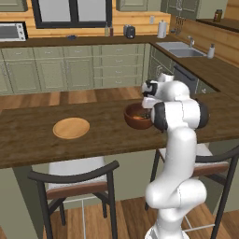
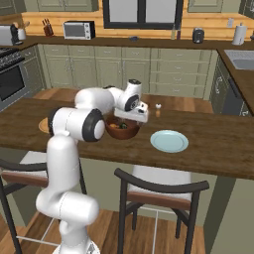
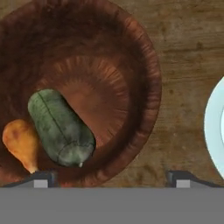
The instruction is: Pick the chicken drumstick and cucumber from their plates and place them in the bowl. Then put the bowl in the fridge.
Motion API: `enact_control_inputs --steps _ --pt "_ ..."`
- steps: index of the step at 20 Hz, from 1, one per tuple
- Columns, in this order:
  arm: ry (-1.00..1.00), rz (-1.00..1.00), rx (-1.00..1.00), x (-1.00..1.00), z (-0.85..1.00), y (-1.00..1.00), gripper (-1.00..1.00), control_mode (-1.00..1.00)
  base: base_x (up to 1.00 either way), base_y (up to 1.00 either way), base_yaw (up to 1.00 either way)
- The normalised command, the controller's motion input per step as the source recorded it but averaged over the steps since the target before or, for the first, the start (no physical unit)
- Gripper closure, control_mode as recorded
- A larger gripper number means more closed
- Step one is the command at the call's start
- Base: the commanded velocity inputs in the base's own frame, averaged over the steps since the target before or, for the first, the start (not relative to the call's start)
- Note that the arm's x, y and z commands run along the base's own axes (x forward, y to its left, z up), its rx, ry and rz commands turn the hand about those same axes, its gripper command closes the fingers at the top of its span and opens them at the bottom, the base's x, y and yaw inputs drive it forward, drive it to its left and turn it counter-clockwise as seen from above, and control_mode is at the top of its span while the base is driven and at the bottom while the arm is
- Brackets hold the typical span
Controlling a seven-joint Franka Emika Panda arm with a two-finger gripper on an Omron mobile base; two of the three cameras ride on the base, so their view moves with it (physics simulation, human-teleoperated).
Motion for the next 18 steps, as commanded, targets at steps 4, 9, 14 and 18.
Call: enact_control_inputs --steps 4,9,14,18 --pt "0.0 -0.31 0.08 0.14 -0.52 -0.14 -1.0 -1.0 0.0 0.0 0.0" --pt "0.02 -0.21 0.09 0.43 -0.61 0.0 -1.0 -1.0 0.0 0.0 0.0" --pt "0.03 -0.14 0.09 0.47 -0.4 0.0 -1.0 -1.0 0.0 0.0 0.0" --pt "0.02 -0.13 0.06 0.02 -0.34 0.01 1.0 -1.0 0.0 0.0 0.0"
